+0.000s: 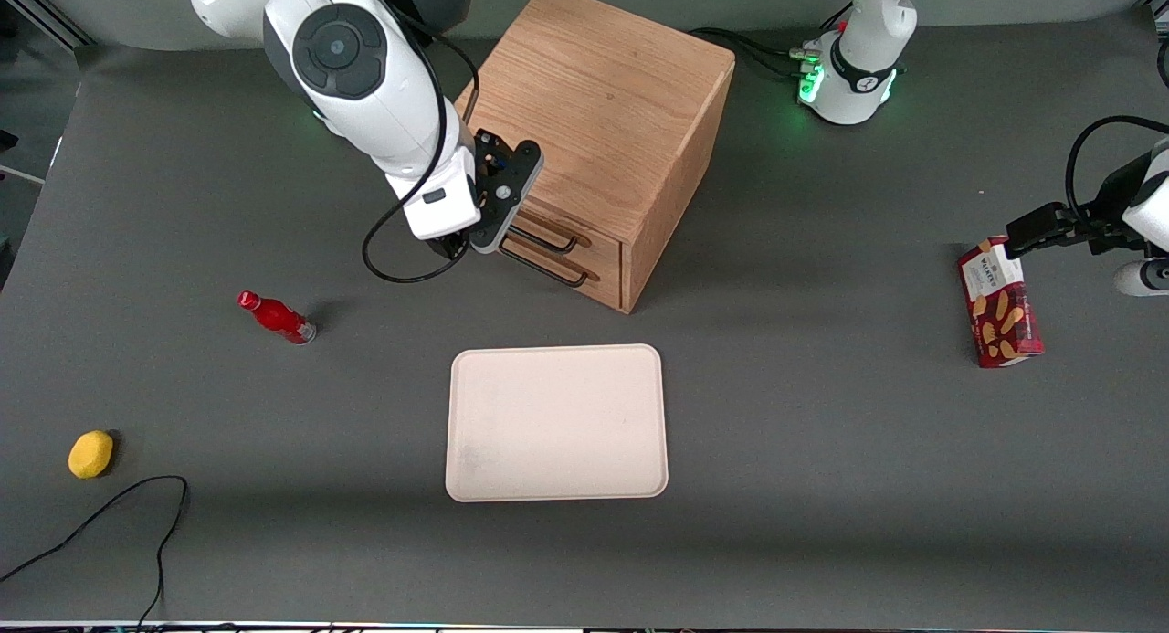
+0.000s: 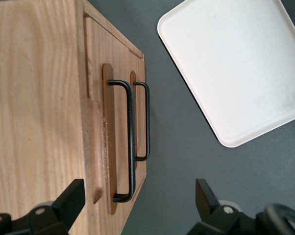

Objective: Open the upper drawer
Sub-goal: 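Align the open right gripper around the upper black drawer handle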

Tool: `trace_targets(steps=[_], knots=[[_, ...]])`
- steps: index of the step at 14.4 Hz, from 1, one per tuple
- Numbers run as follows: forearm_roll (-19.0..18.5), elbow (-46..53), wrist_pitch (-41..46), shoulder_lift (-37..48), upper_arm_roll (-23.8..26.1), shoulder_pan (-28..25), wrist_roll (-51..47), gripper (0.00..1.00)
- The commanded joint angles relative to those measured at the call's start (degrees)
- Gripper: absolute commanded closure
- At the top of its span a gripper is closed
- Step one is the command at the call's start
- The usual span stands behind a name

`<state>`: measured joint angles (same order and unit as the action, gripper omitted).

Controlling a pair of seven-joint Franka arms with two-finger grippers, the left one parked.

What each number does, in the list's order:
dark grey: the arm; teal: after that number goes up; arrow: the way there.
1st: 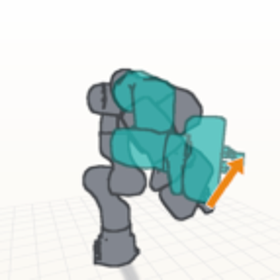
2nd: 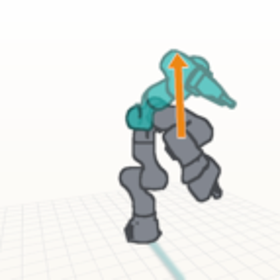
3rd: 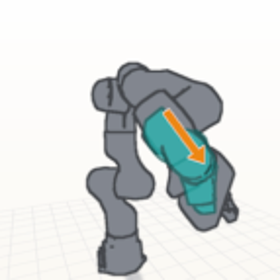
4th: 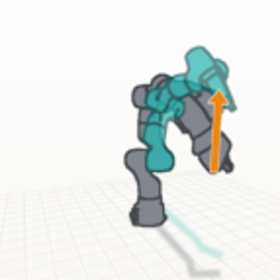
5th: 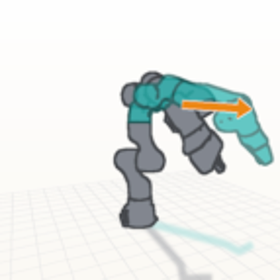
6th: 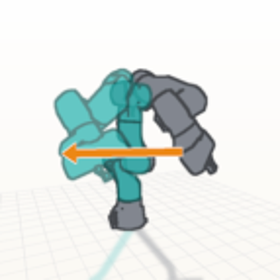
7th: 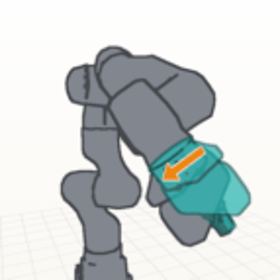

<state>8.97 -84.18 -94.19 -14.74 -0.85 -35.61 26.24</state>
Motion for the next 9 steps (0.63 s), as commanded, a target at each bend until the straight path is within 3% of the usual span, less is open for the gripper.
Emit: trace_targets(steps=[1,9], knots=[[1.84,-5.11,-3.88,2.69,-0.21,0.45,2.15,0.0],[2.2,-9.95,-10.22,2.87,0.06,0.28,1.53,0.0]])
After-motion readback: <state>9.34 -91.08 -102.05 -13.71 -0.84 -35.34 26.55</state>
